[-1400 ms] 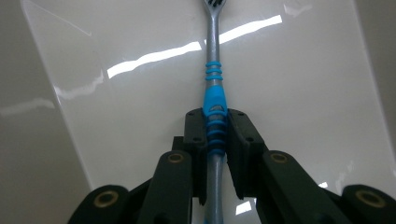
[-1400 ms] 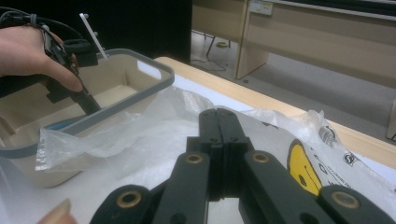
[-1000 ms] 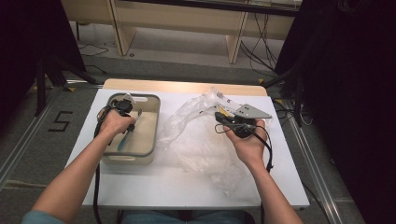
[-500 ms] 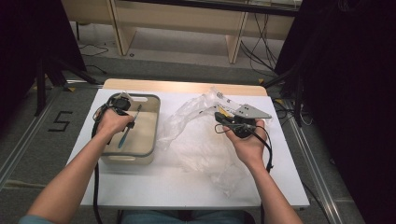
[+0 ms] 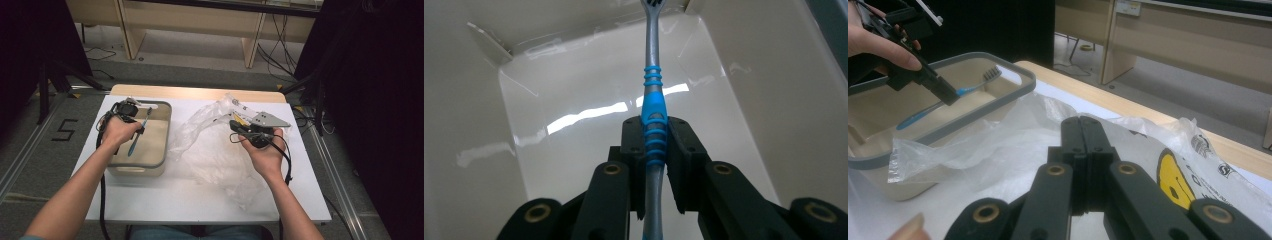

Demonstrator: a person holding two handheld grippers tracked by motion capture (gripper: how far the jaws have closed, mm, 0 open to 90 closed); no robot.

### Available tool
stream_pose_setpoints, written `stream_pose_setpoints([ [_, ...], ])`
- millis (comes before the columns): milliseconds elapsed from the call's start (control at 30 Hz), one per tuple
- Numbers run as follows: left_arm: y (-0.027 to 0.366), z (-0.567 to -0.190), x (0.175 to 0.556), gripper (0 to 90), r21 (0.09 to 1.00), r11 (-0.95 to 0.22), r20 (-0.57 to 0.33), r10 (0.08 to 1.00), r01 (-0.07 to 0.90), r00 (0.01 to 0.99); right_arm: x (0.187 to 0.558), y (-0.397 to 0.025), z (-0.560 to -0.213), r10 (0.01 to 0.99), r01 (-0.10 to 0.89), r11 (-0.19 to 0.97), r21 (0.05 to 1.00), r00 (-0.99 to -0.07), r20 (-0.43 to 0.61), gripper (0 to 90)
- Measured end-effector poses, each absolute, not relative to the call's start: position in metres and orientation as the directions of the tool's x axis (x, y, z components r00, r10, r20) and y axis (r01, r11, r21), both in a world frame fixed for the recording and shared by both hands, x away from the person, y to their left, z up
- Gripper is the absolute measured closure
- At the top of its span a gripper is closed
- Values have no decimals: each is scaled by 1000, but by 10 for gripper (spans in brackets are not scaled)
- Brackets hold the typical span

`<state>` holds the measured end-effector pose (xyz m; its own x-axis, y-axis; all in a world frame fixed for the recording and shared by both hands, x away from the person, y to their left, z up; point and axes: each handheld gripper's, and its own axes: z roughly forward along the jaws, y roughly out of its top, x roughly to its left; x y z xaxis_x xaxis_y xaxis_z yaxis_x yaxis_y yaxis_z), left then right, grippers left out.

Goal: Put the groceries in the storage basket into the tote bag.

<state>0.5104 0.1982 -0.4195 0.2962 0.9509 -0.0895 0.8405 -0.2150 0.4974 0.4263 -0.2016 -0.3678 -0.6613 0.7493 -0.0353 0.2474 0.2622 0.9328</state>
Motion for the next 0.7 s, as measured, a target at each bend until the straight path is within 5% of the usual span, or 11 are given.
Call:
stream_pose_setpoints([
  [700, 201, -406, 500, 785, 589, -184, -102, 949, 787, 299, 426, -202, -367, 750, 247, 262, 933, -660, -36, 900],
])
